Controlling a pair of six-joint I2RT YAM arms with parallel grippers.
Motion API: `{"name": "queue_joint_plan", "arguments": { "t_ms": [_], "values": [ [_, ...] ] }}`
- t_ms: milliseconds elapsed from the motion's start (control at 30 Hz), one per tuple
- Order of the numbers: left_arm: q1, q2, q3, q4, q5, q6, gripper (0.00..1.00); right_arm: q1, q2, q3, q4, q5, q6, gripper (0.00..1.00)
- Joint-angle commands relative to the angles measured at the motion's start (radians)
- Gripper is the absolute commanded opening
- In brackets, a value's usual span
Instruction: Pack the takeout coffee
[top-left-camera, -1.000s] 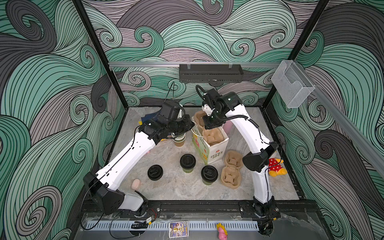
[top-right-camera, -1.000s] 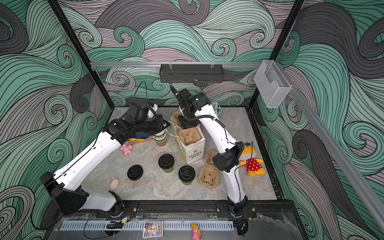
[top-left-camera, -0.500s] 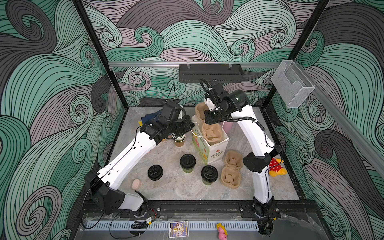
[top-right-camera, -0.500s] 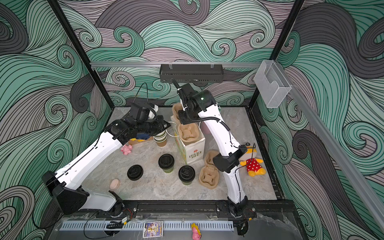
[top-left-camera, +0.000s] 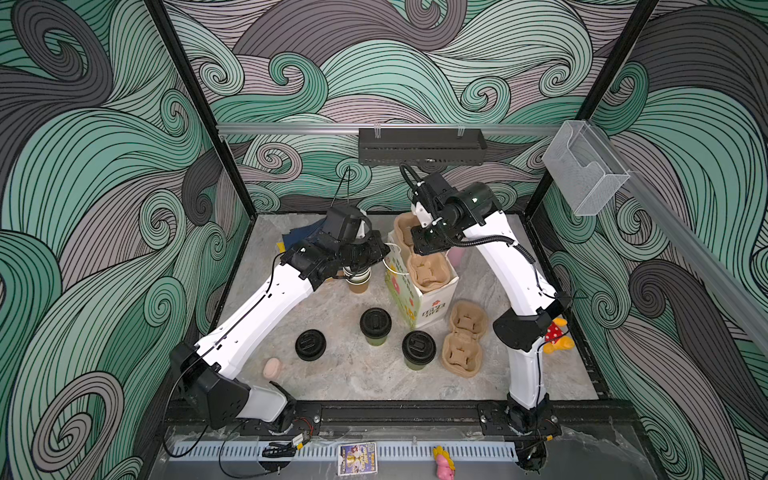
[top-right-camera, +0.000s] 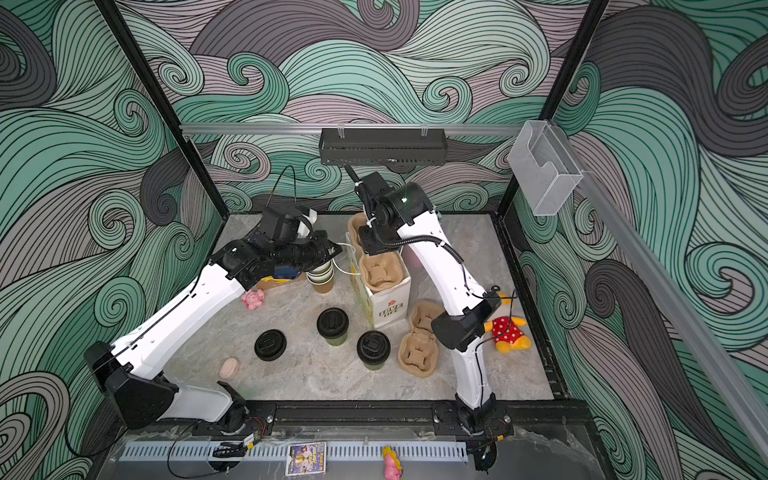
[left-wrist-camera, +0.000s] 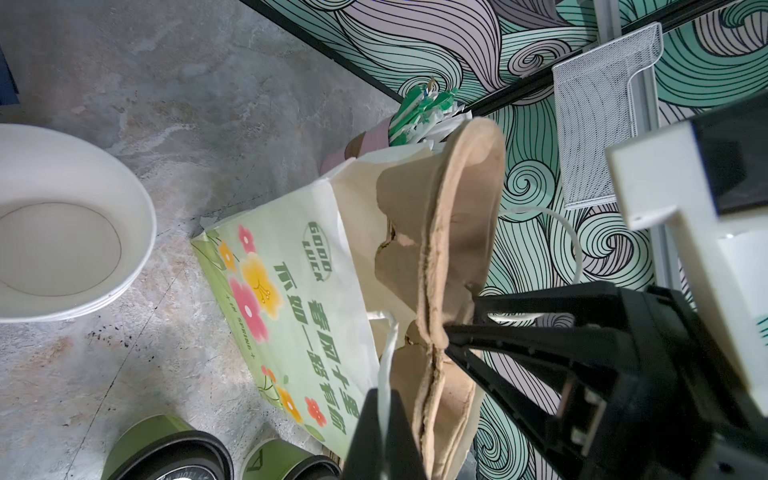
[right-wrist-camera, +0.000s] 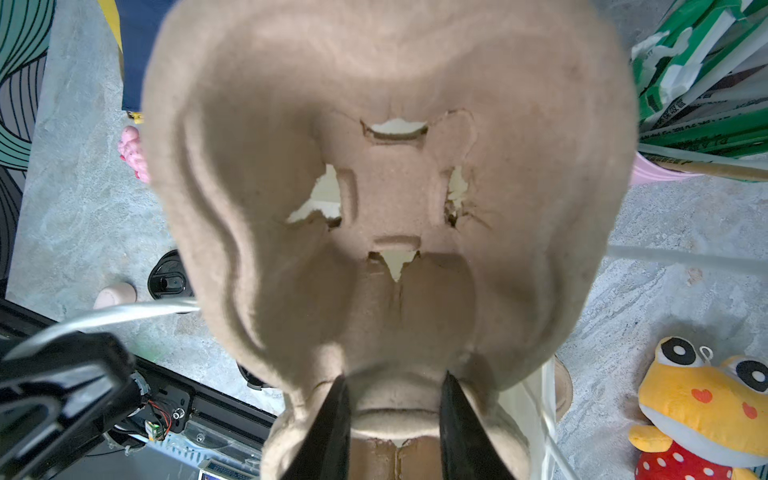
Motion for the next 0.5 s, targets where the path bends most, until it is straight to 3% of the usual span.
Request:
{"name": "queue_joint_plan", "arguments": {
  "t_ms": [0, 467],
  "values": [
    [-0.002, -0.023, -0.003, 0.011, -0.010, 0.019, 0.00, 0.006, -0.029, -0.027, -0.096, 0.012, -0.003, 0.24],
    [-0.003, -0.024, -0.010, 0.010, -0.029, 0.013, 0.00, 0.010, -0.033, 0.023, -0.148, 0.077, 0.022, 0.25]
  ]
}}
